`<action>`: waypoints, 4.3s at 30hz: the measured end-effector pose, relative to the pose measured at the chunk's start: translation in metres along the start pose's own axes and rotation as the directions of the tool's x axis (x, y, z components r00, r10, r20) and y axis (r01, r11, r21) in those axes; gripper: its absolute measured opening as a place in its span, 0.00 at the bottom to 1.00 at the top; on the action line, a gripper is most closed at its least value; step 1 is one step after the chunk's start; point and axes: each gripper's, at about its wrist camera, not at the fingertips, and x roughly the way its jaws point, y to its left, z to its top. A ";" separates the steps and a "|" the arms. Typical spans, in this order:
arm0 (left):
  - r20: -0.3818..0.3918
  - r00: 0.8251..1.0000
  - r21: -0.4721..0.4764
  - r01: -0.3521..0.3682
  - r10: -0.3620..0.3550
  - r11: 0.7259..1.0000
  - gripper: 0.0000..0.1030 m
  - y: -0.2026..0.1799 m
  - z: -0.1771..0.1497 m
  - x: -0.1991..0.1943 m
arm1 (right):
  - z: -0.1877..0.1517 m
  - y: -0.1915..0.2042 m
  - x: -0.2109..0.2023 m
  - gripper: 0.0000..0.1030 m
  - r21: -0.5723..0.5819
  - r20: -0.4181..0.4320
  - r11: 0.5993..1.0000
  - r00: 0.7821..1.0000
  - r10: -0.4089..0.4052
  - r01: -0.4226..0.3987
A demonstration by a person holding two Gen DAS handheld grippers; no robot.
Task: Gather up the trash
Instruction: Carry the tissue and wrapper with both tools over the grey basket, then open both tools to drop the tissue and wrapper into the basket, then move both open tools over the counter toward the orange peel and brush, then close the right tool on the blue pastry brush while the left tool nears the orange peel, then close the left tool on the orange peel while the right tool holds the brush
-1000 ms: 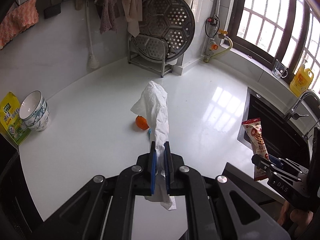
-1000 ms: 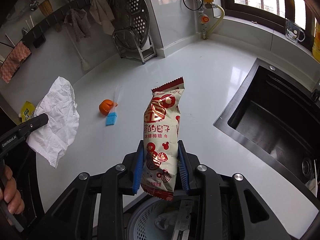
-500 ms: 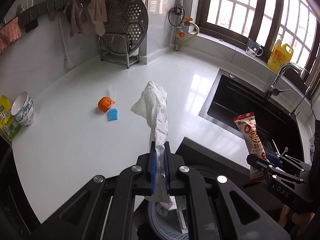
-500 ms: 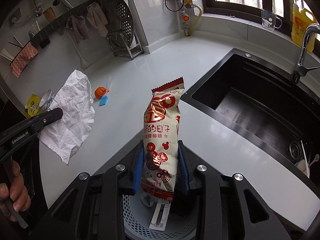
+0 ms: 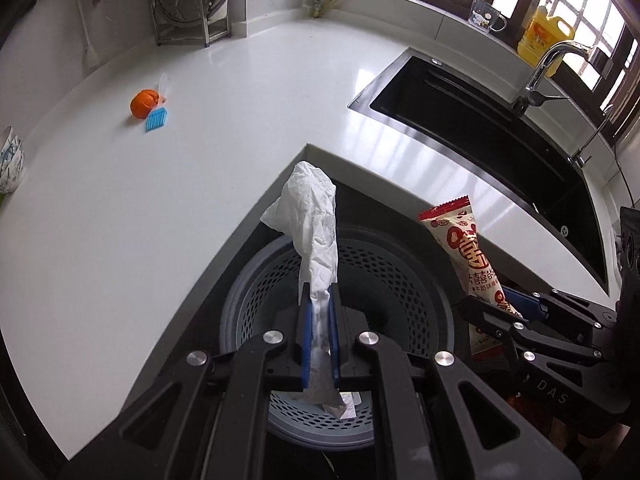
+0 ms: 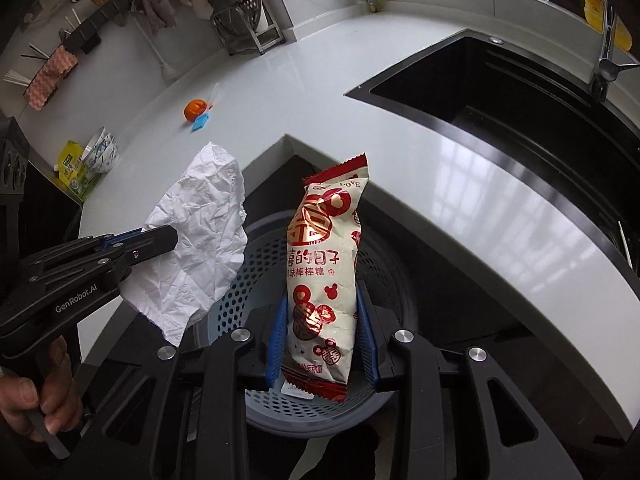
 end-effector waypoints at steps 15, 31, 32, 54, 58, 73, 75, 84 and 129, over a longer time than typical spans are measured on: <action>-0.095 0.994 -0.075 -0.070 0.063 0.995 0.55 0.014 -0.044 0.052 | -0.019 -0.017 0.081 0.47 0.046 -0.139 0.999 0.990 0.027 -0.021; -0.024 0.991 -0.110 -0.131 0.129 0.985 0.64 0.028 -0.026 -0.009 | -0.008 -0.017 0.040 0.52 0.068 -0.118 0.996 0.991 0.058 -0.050; -0.010 0.991 -0.112 -0.134 0.134 0.985 0.65 0.031 -0.022 -0.015 | -0.006 -0.016 0.037 0.52 0.069 -0.114 0.996 0.992 0.061 -0.054; 0.190 0.939 -0.224 -0.243 0.287 0.944 0.74 0.202 0.097 -0.083 | 0.173 0.111 0.055 0.53 -0.071 0.080 0.994 0.993 0.087 -0.081; 0.185 0.938 -0.224 -0.250 0.293 0.942 0.75 0.234 0.109 -0.072 | 0.200 0.140 0.088 0.53 -0.092 0.070 0.993 0.995 0.074 -0.067; 0.145 0.961 -0.218 -0.201 0.235 0.955 0.75 0.313 0.144 -0.011 | 0.259 0.197 0.198 0.53 -0.093 0.034 0.995 0.999 -0.040 0.043; 0.147 0.963 -0.216 -0.191 0.225 0.958 0.75 0.316 0.147 -0.005 | 0.262 0.199 0.206 0.53 -0.087 0.027 0.995 0.998 -0.053 0.055; 0.142 0.972 -0.217 -0.155 0.188 0.964 0.75 0.323 0.152 0.012 | 0.262 0.216 0.222 0.53 -0.172 0.050 0.974 0.988 -0.143 0.149; 0.116 0.989 -0.035 -0.085 0.089 0.996 0.66 0.273 0.220 0.123 | 0.254 0.140 0.192 0.03 -0.025 0.127 0.993 0.985 -0.114 0.118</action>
